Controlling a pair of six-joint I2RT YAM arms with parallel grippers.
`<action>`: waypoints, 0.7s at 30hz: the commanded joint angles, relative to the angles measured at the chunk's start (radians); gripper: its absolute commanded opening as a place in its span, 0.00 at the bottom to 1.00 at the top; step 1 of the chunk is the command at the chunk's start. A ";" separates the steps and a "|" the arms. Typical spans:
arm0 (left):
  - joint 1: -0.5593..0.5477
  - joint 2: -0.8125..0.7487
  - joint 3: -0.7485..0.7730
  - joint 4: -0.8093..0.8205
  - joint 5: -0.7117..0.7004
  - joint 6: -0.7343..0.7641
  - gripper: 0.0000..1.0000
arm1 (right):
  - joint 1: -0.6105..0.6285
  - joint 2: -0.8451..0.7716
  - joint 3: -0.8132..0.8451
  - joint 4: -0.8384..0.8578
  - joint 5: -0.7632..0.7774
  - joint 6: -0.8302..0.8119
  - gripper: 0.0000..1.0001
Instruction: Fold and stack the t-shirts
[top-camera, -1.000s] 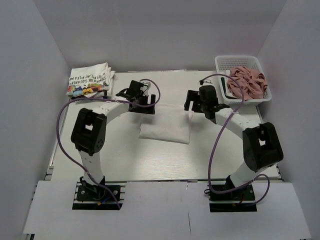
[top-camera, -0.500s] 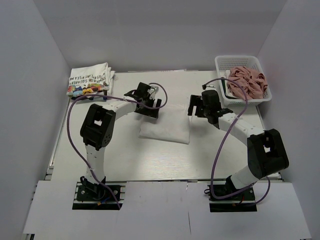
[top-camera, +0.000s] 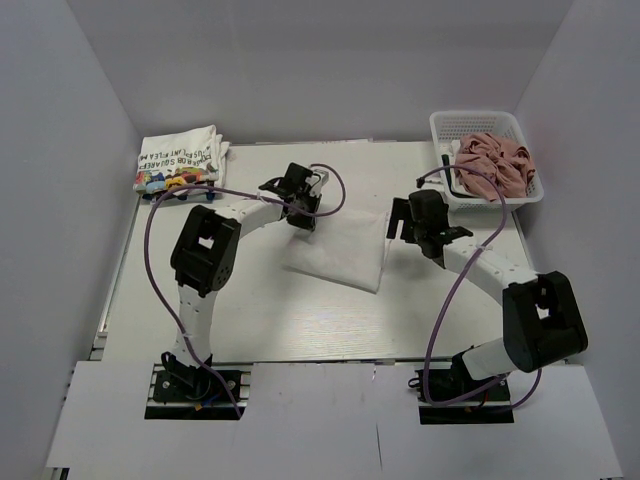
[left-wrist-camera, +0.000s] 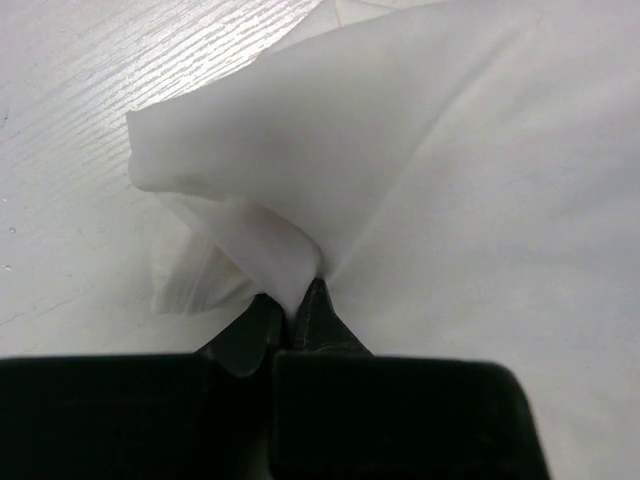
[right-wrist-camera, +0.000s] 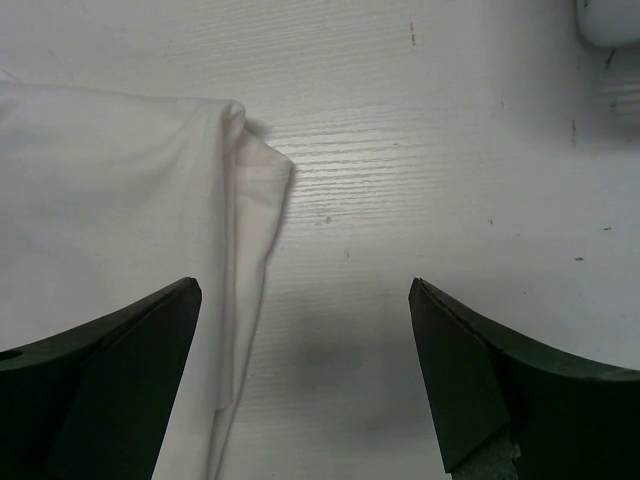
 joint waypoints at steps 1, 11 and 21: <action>-0.004 0.000 0.058 -0.076 -0.037 0.041 0.00 | -0.002 -0.040 -0.020 0.035 0.062 -0.001 0.90; 0.008 -0.119 0.147 -0.099 -0.425 0.279 0.00 | -0.005 -0.061 -0.043 0.072 0.131 -0.013 0.90; 0.080 -0.230 0.070 0.160 -0.698 0.586 0.00 | -0.005 -0.055 -0.061 0.093 0.155 -0.028 0.90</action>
